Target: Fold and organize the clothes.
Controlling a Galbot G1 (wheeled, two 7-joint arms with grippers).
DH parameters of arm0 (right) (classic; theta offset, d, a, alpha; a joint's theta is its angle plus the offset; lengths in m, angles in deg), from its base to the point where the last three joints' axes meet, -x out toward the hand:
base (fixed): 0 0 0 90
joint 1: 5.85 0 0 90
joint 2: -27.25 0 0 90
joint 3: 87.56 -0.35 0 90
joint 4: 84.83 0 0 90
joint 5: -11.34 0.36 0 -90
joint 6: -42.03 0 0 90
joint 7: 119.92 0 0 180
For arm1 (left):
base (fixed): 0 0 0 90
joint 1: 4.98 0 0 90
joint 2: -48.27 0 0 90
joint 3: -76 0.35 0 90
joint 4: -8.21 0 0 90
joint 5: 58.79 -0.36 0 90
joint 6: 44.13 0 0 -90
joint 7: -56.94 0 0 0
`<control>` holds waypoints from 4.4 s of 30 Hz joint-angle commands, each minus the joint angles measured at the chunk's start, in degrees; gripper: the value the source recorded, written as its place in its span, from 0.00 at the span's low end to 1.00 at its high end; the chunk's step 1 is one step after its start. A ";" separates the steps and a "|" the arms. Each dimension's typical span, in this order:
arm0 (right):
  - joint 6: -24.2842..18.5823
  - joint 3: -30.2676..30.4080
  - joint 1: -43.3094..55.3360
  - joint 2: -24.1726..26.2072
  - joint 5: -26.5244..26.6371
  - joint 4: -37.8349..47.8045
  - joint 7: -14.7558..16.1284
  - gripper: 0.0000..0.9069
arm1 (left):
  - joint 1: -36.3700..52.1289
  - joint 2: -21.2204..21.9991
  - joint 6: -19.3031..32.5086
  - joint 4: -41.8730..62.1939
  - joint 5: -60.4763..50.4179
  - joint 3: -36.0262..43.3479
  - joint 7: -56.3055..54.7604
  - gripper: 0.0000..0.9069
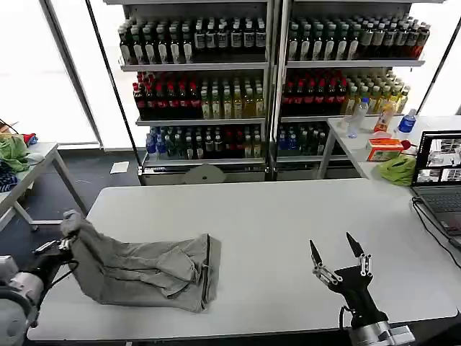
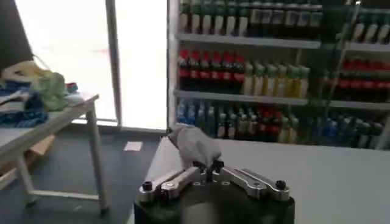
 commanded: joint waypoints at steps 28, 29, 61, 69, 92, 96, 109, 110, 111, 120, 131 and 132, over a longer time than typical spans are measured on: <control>0.84 -2.42 -1.52 -0.89 1.16 0.31 0.33 1.00 | 15.92 7.11 0.81 3.06 -5.79 40.63 -5.88 1.00; 0.86 -2.32 -1.45 -0.87 1.16 0.33 0.33 1.00 | 16.12 6.91 0.81 2.65 -5.42 40.30 -6.17 1.00; 1.35 -0.81 -1.12 0.40 0.80 0.11 0.60 1.00 | 1.10 6.29 -0.34 9.02 -6.33 8.65 7.80 1.00; 1.28 -1.59 -1.76 0.09 0.92 -0.56 0.59 1.00 | 1.57 9.08 0.57 10.55 -7.46 11.29 7.45 1.00; 1.26 -1.65 -2.12 -0.05 0.87 -1.18 0.77 1.00 | 1.74 12.65 0.75 9.20 -2.57 14.70 7.11 0.00; 1.26 -1.34 -1.68 0.00 0.87 -1.01 0.79 1.00 | 1.63 12.36 1.19 9.21 -2.12 14.50 6.90 0.00; 1.12 -1.01 -1.21 0.02 0.97 -0.45 0.93 1.00 | 2.19 15.32 2.48 8.06 0.00 10.69 5.82 0.00; 1.12 -0.96 -1.20 0.00 0.97 -0.45 0.95 1.00 | 2.19 15.41 2.57 8.03 0.24 9.92 5.75 0.00; 1.11 -0.89 -1.14 -0.04 0.98 -0.38 0.96 1.00 | 2.23 15.76 2.84 7.86 1.05 8.73 5.63 0.00; 1.09 -0.34 -0.35 0.32 0.98 0.15 0.86 1.00 | 2.52 15.08 4.53 7.85 -0.64 -4.71 3.26 0.00; 1.08 -0.17 -0.18 0.41 1.00 -0.08 0.82 1.00 | 0.59 6.37 1.76 5.95 1.52 -17.38 2.92 0.00; 1.08 -0.21 -0.17 0.41 1.01 -0.13 0.82 1.00 | 0.66 5.41 1.48 5.53 1.72 -17.48 2.80 0.00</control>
